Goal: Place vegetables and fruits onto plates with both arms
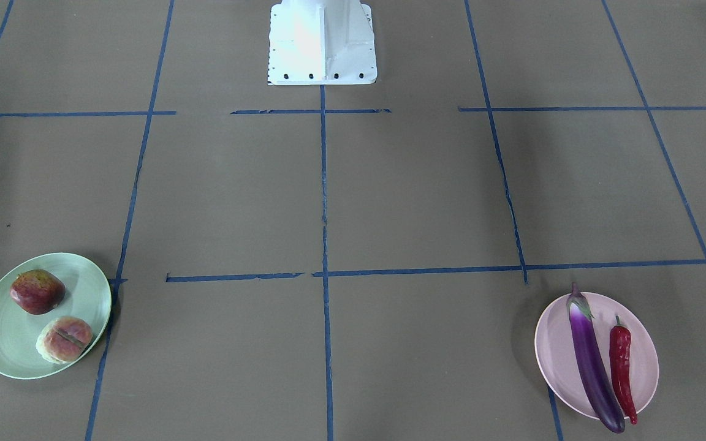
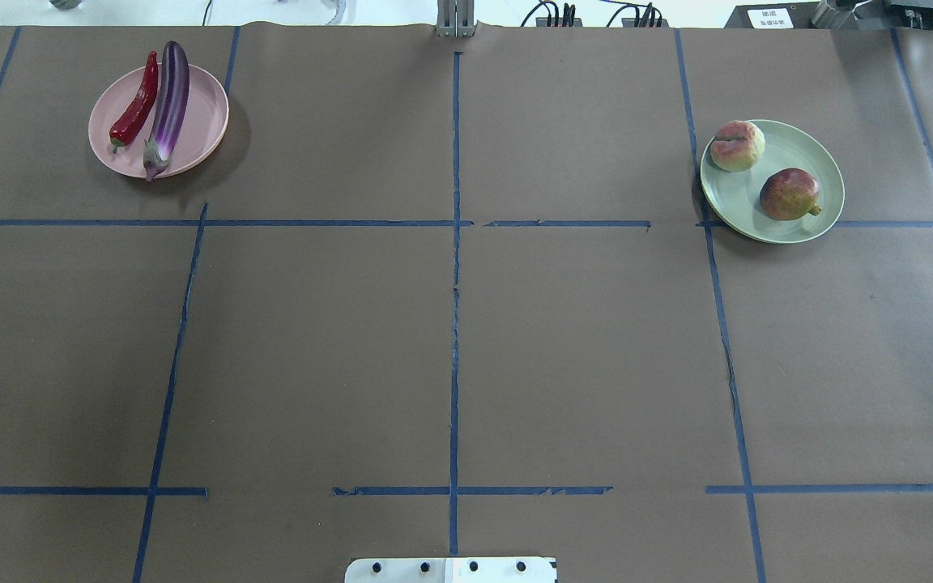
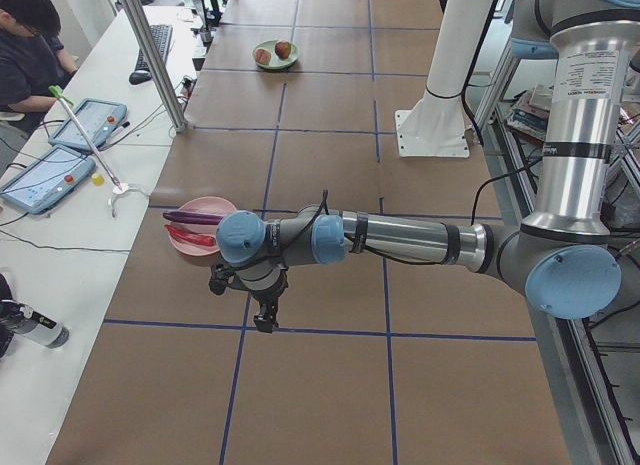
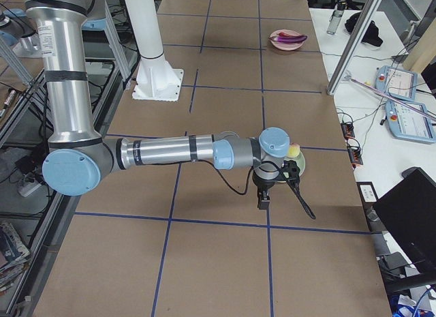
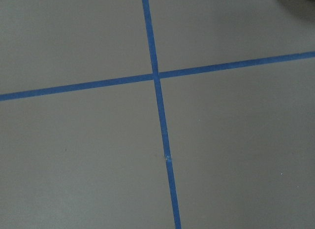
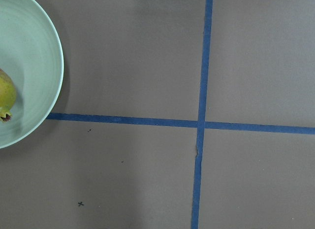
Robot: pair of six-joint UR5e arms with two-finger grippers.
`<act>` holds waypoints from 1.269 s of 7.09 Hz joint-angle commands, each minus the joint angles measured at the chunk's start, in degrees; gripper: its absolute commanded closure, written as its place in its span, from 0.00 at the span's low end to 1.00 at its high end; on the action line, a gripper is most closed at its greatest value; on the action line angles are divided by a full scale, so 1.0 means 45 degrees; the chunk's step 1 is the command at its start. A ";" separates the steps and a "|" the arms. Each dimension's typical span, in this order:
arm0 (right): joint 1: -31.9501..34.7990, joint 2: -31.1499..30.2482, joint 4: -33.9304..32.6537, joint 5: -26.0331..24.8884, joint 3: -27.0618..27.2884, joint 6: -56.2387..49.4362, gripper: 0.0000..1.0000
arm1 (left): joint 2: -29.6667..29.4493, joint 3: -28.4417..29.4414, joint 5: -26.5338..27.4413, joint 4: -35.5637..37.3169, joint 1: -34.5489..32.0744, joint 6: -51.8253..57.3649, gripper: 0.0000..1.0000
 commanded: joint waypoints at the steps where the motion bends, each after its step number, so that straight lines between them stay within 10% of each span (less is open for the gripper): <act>1: 0.0008 -0.0016 0.0005 0.0000 0.0036 -0.0022 0.00 | 0.0248 -0.0073 0.0030 -0.0034 -0.0088 -0.0011 0.00; 9: -0.0031 -0.0054 0.0005 0.0000 0.0583 0.0153 0.00 | 0.0541 -0.1321 0.0069 -0.0034 -0.0088 0.0009 0.00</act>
